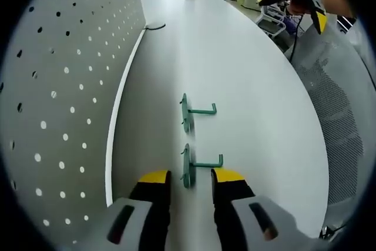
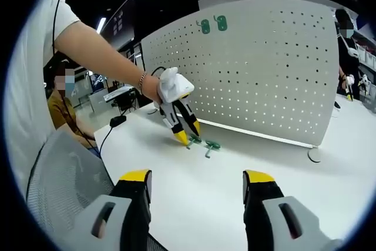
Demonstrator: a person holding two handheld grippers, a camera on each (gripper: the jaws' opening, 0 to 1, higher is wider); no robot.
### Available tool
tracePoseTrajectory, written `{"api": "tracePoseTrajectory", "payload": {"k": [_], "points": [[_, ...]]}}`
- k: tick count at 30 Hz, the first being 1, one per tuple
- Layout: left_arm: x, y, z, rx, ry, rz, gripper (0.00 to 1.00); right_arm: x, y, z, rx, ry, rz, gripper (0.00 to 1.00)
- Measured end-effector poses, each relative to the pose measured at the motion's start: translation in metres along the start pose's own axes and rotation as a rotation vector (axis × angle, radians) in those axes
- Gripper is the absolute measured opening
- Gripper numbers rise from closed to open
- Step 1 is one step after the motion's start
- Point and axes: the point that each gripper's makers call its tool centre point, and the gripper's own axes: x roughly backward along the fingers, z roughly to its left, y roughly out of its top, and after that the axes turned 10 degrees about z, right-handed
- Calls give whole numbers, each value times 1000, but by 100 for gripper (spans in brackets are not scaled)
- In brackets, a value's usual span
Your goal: Insert the hook assembly into the mounting plate slot until the hook locks in place.
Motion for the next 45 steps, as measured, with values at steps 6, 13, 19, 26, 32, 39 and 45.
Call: {"api": "tracePoseTrajectory", "payload": {"k": [6, 13, 19, 26, 32, 39, 45], "points": [[1, 0, 1, 14, 13, 1, 22, 2, 3, -3, 1, -7, -7, 60], [0, -4, 6, 38, 41, -3, 6, 3, 2, -3, -8, -9, -9, 60], [1, -3, 4, -8, 67, -2, 4, 3, 3, -4, -6, -8, -12, 59], [0, -3, 6, 7, 66, -6, 4, 3, 3, -4, -9, -8, -14, 58], [0, -3, 5, -1, 75, -2, 4, 4, 3, -5, -9, -10, -14, 58], [2, -3, 3, 4, 95, -30, 4, 5, 4, -7, -21, -13, -24, 58], [5, -2, 2, 16, 106, -59, 3, 7, 8, -11, -37, -22, -41, 58]]}}
